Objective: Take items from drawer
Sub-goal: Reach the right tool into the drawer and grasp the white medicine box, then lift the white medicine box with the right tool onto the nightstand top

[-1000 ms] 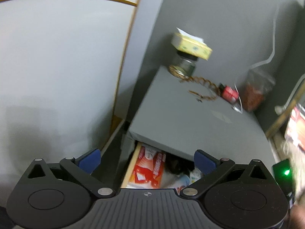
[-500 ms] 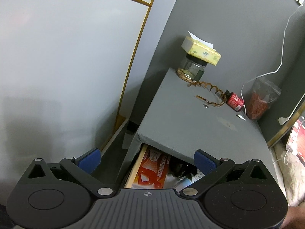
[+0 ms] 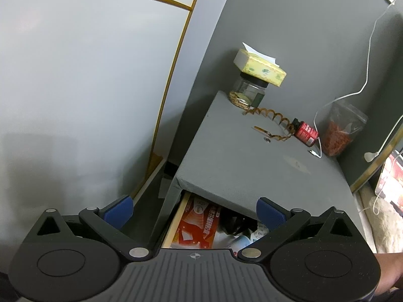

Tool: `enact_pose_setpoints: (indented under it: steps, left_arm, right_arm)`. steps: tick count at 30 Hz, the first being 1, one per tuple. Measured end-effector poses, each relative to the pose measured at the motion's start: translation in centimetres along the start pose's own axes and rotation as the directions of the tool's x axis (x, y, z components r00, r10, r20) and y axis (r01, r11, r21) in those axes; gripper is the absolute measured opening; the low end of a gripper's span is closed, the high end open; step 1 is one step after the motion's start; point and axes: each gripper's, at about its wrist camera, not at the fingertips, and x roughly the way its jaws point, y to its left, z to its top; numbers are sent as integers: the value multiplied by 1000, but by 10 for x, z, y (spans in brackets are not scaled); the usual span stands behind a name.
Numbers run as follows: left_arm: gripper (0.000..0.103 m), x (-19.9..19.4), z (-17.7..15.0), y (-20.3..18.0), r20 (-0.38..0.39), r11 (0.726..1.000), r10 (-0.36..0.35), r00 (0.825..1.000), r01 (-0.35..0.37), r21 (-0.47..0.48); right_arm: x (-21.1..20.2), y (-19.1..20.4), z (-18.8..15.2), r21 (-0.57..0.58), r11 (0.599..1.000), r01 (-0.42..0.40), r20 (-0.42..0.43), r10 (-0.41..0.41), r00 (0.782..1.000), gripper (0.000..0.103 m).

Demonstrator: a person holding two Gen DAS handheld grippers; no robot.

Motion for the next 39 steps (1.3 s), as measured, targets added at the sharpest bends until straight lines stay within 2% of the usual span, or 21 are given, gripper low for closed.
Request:
enact_pose_setpoints:
  steps: [4, 5, 8, 10, 12, 13, 15, 17, 18, 20, 22, 23, 24, 25, 26, 28, 32, 39]
  left_arm:
    - [103, -8, 1, 4, 56, 1000, 26, 998, -25, -16]
    - [103, -12, 1, 4, 81, 999, 38, 996, -37, -7]
    - [103, -24, 1, 0, 163, 998, 63, 985, -67, 17]
    - [103, -28, 1, -1, 183, 997, 66, 981, -70, 21]
    - [103, -28, 1, -2, 177, 998, 61, 982, -66, 22]
    - [103, -28, 0, -2, 171, 998, 58, 984, -64, 27]
    - [103, -27, -1, -6, 159, 997, 52, 986, -62, 53]
    - [103, -26, -5, -15, 144, 990, 71, 987, -87, 108]
    - [103, -25, -5, -17, 136, 987, 80, 988, -97, 125]
    - [103, -19, -8, -23, 93, 977, 117, 989, -132, 167]
    - [103, -16, -10, -25, 65, 973, 134, 989, -144, 180]
    - [103, -15, -11, -26, 53, 971, 141, 988, -149, 185]
    - [103, -15, -12, -26, 45, 970, 146, 988, -152, 188]
    - [103, -15, -12, -25, 41, 970, 147, 988, -152, 189]
    - [103, -14, -13, -25, 35, 970, 147, 988, -151, 190]
    - [103, -12, -13, -25, 22, 970, 150, 988, -151, 192]
    - [103, -4, -13, -26, -23, 968, 156, 988, -148, 202]
    - [103, 3, -19, -29, -76, 967, 131, 988, -111, 229]
  right_arm:
    - [-29, -14, -9, 75, 997, -13, 132, 3, 991, 9]
    - [-48, -23, -12, 126, 991, -45, 205, 19, 979, 9]
    - [-98, -47, -21, 242, 954, -177, 408, 66, 911, 9]
    - [-132, -72, -28, 314, 891, -329, 572, 100, 814, 9]
    - [-144, -89, -32, 373, 828, -419, 648, 91, 757, 9]
    - [-145, -96, -33, 394, 805, -443, 666, 82, 741, 9]
    - [-140, -117, -35, 493, 723, -484, 694, 9, 720, 9]
    - [-133, -128, -36, 558, 673, -485, 686, -45, 726, 9]
    - [-128, -136, -39, 602, 635, -483, 676, -83, 733, 9]
    - [-126, -147, -46, 654, 602, -458, 653, -143, 744, 12]
    - [-125, -149, -45, 698, 611, -373, 599, -213, 772, 19]
    - [-125, -148, -43, 706, 616, -350, 584, -226, 780, 23]
    - [-125, -144, -39, 723, 629, -285, 541, -259, 800, 24]
    - [-124, -141, -36, 728, 637, -255, 521, -272, 809, 31]
    - [-126, -136, -33, 730, 653, -201, 491, -298, 819, 43]
    - [-142, -125, -36, 743, 664, -90, 441, -383, 811, 58]
    - [-164, -111, -43, 734, 679, 0, 412, -445, 795, 68]
    - [-150, -67, -58, 593, 794, 136, 415, -446, 793, 76]
